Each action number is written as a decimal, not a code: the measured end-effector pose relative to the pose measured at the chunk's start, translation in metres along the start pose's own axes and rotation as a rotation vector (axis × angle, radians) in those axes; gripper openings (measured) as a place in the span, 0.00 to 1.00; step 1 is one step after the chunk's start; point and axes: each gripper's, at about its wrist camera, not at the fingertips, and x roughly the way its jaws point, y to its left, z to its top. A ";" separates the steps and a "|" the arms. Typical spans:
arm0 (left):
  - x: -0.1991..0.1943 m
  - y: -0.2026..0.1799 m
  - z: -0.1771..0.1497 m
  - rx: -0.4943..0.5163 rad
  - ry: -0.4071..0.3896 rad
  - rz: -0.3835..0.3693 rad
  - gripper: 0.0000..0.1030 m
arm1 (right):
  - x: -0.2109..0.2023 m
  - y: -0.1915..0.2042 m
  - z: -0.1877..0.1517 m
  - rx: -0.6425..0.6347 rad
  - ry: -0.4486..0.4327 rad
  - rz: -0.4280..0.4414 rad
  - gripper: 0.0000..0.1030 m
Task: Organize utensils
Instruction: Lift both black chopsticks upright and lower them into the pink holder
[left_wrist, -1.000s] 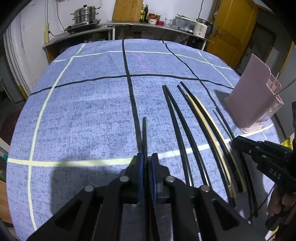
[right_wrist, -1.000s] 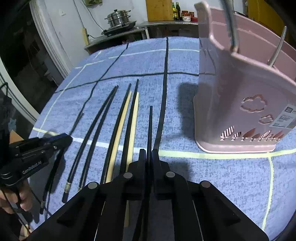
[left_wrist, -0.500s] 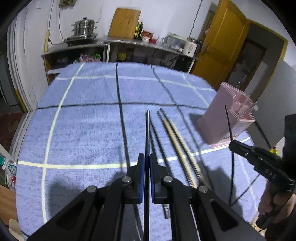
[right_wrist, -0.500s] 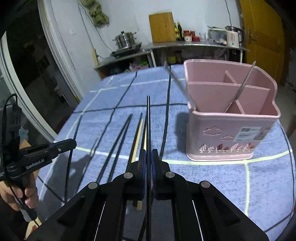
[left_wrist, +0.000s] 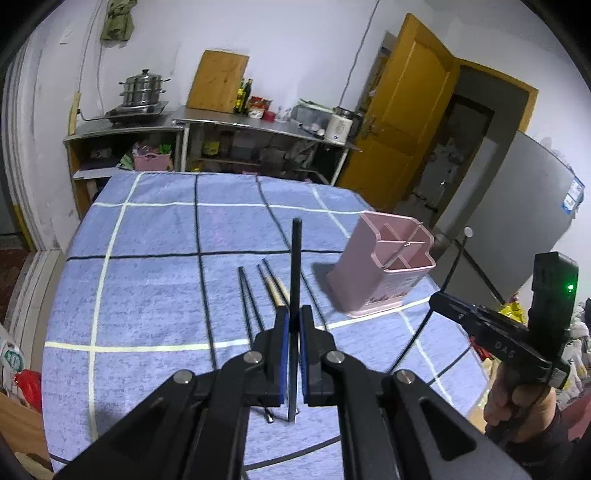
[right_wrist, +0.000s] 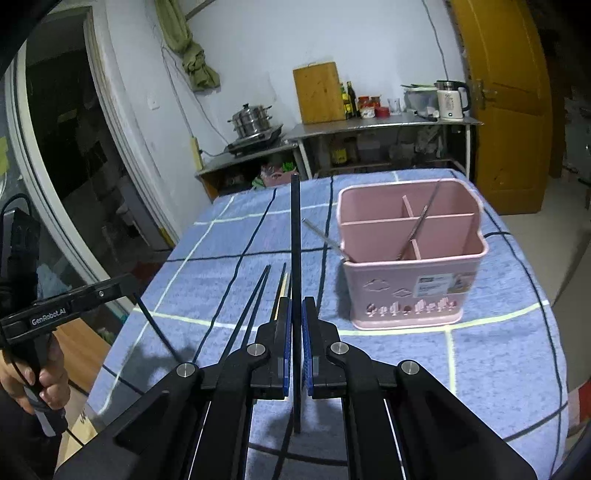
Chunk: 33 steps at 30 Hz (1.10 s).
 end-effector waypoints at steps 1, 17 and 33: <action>-0.001 -0.005 0.002 0.005 -0.001 -0.006 0.06 | -0.003 -0.002 0.001 0.004 -0.007 -0.002 0.05; 0.021 -0.077 0.053 0.074 -0.028 -0.145 0.06 | -0.051 -0.041 0.030 0.070 -0.118 -0.059 0.05; 0.046 -0.123 0.141 0.077 -0.131 -0.225 0.05 | -0.078 -0.068 0.109 0.103 -0.296 -0.107 0.05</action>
